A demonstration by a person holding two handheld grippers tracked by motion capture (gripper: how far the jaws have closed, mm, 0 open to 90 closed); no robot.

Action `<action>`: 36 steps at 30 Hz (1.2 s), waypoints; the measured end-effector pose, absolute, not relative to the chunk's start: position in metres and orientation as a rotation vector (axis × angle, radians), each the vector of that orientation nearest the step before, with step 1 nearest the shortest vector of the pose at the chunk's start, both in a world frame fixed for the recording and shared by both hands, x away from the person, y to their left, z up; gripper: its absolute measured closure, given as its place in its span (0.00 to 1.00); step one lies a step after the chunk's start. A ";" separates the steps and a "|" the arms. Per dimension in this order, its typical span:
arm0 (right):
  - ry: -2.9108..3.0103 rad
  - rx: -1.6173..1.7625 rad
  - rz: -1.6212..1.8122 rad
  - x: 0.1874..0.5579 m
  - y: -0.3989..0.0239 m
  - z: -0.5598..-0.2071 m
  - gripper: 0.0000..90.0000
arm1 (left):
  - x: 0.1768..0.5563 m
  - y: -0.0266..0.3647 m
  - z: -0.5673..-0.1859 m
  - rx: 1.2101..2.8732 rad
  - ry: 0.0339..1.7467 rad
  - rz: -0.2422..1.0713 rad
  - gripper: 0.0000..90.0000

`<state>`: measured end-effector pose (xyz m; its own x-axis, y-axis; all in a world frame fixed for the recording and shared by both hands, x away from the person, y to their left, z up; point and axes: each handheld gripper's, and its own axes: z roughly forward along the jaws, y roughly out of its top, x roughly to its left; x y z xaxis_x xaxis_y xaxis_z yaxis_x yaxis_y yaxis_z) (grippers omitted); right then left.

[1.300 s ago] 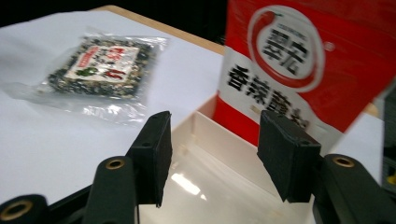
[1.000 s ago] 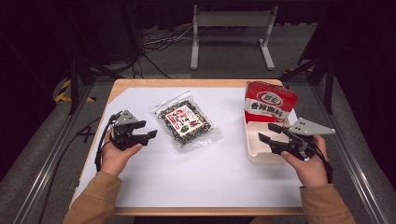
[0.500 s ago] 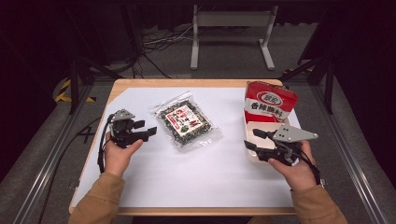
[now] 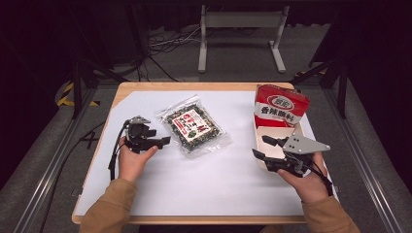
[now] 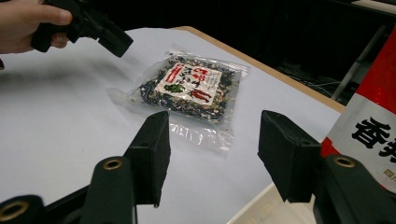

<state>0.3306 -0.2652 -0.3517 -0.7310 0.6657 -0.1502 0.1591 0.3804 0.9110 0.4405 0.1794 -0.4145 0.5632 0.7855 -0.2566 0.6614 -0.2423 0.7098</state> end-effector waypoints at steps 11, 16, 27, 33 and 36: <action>2.122 0.705 1.327 0.325 -0.268 -0.353 0.48 | 0.456 0.168 -0.430 1.973 1.228 0.074 0.23; 2.116 0.693 1.332 0.325 -0.267 -0.352 0.47 | 0.463 0.160 -0.435 1.974 1.259 0.027 0.22; 2.099 0.683 1.343 0.324 -0.268 -0.351 0.47 | 0.470 0.152 -0.442 1.952 1.274 -0.030 0.28; 2.099 0.683 1.338 0.321 -0.268 -0.351 0.46 | 0.472 0.142 -0.440 1.988 1.265 -0.042 0.28; 2.095 0.685 1.342 0.318 -0.270 -0.350 0.46 | 0.472 0.134 -0.439 2.029 1.265 -0.004 0.29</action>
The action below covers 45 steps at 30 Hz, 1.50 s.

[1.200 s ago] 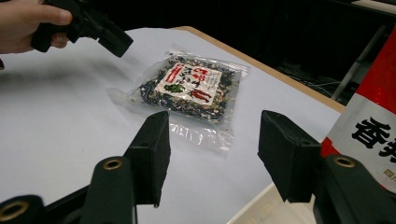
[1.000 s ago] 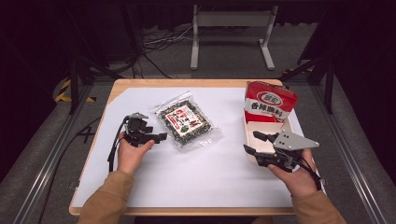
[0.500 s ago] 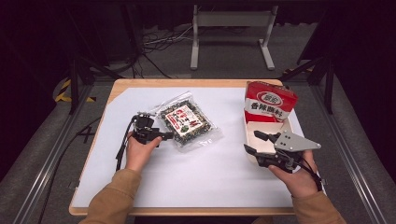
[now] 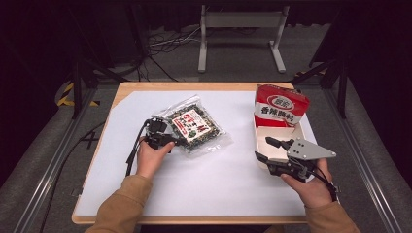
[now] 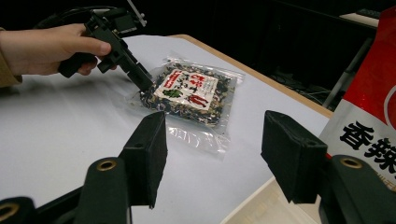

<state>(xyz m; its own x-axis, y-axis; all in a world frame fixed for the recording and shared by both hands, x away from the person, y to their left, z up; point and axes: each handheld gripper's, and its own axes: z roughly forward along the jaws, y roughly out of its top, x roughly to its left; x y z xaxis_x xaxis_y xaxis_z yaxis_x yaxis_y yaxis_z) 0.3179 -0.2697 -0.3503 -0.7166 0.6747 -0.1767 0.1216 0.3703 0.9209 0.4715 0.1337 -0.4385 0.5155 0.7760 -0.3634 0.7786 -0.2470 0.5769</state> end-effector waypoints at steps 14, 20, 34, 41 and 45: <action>2.086 0.694 1.339 0.315 -0.272 -0.351 0.45 | 0.483 0.139 -0.439 1.918 1.367 -0.075 0.39; 2.094 0.688 1.342 0.317 -0.271 -0.352 0.44 | 0.482 0.127 -0.436 1.969 1.403 0.013 0.40; 2.098 0.683 1.351 0.318 -0.270 -0.354 0.44 | 0.483 0.122 -0.436 1.899 1.434 -0.043 0.67; 2.073 0.686 1.360 0.317 -0.274 -0.351 0.44 | 0.484 0.125 -0.441 1.804 1.457 -0.145 0.78; 2.069 0.692 1.360 0.317 -0.277 -0.351 0.44 | 0.482 0.123 -0.439 1.787 1.432 -0.151 0.86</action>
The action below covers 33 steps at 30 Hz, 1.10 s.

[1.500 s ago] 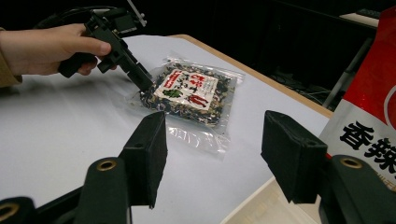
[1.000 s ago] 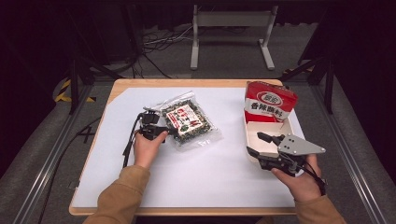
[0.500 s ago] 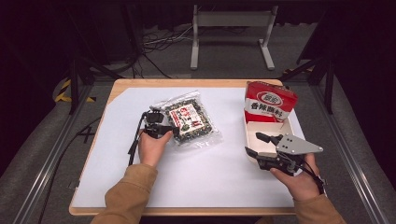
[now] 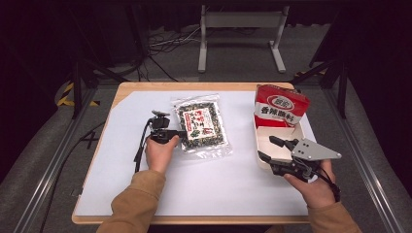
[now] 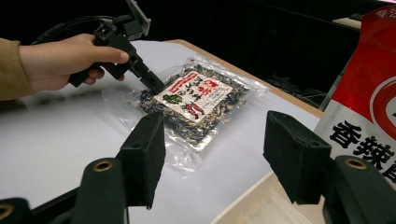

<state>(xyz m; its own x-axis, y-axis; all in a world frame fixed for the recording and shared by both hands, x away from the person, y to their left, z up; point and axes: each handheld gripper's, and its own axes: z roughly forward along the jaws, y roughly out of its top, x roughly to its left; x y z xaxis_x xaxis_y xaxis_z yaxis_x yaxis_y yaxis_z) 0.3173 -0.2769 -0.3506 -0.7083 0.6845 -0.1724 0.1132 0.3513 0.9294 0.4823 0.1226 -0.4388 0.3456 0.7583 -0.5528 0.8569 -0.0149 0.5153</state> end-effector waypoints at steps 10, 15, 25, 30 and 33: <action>2.074 0.692 1.360 0.318 -0.278 -0.352 0.44 | 0.473 0.123 -0.427 1.780 1.337 -0.085 0.89; 2.081 0.689 1.360 0.319 -0.276 -0.353 0.44 | 0.464 0.127 -0.417 1.784 1.302 -0.068 0.91; 2.098 0.691 1.352 0.321 -0.272 -0.355 0.44 | 0.437 0.130 -0.386 1.799 1.160 0.020 0.94; 2.099 0.690 1.352 0.322 -0.271 -0.355 0.44 | 0.422 0.130 -0.374 1.816 1.079 0.060 0.95; 2.101 0.692 1.356 0.322 -0.271 -0.355 0.44 | 0.413 0.131 -0.368 1.830 1.046 0.072 0.95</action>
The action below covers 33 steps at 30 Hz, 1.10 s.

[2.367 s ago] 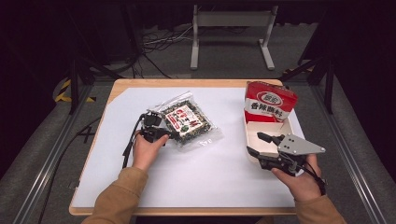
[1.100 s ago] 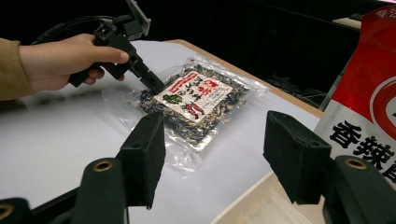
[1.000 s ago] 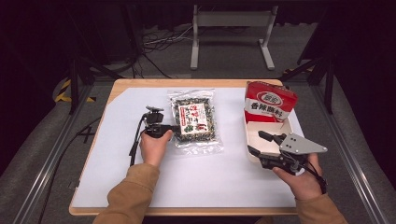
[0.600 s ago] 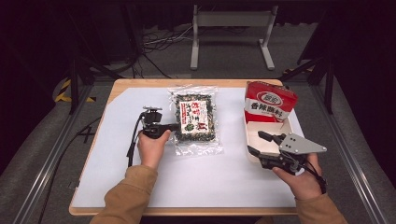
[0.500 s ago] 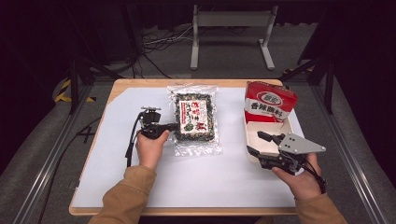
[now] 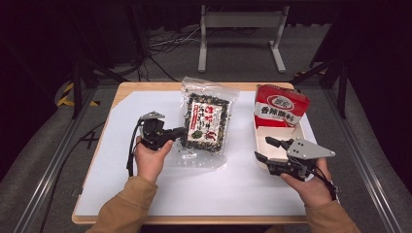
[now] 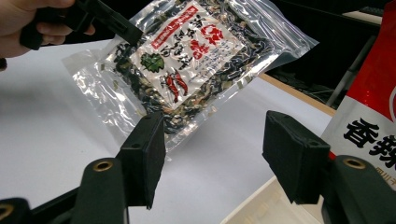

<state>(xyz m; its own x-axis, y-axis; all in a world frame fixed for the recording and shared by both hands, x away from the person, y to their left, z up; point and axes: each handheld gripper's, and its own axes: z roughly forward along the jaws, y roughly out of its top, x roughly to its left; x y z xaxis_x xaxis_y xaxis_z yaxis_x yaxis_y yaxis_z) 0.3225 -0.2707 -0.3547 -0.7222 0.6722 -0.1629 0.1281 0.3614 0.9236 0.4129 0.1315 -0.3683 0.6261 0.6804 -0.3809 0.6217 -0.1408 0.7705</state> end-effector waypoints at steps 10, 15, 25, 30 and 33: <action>2.126 0.819 1.405 0.333 -0.268 -0.352 0.45 | 0.377 0.143 -0.351 1.875 0.947 0.143 0.96; 2.141 0.843 1.423 0.341 -0.262 -0.350 0.43 | 0.359 0.146 -0.342 1.863 0.898 0.166 0.97; 2.188 0.947 1.427 0.364 -0.251 -0.350 0.39 | 0.338 0.147 -0.331 1.855 0.800 0.193 0.98; 2.196 0.970 1.478 0.372 -0.245 -0.349 0.38 | 0.330 0.147 -0.325 1.847 0.752 0.211 0.99; 2.225 1.054 1.524 0.381 -0.241 -0.351 0.37 | 0.321 0.146 -0.319 1.831 0.722 0.216 0.99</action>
<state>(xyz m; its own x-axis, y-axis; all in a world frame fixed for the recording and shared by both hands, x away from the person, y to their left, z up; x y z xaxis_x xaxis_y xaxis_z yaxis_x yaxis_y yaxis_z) 0.3806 -0.2410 -0.3511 -0.7091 0.6789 0.1904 0.4228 0.1933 0.8854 0.3207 0.1455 -0.3193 0.7975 0.5715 -0.1935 0.3713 -0.2119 0.9040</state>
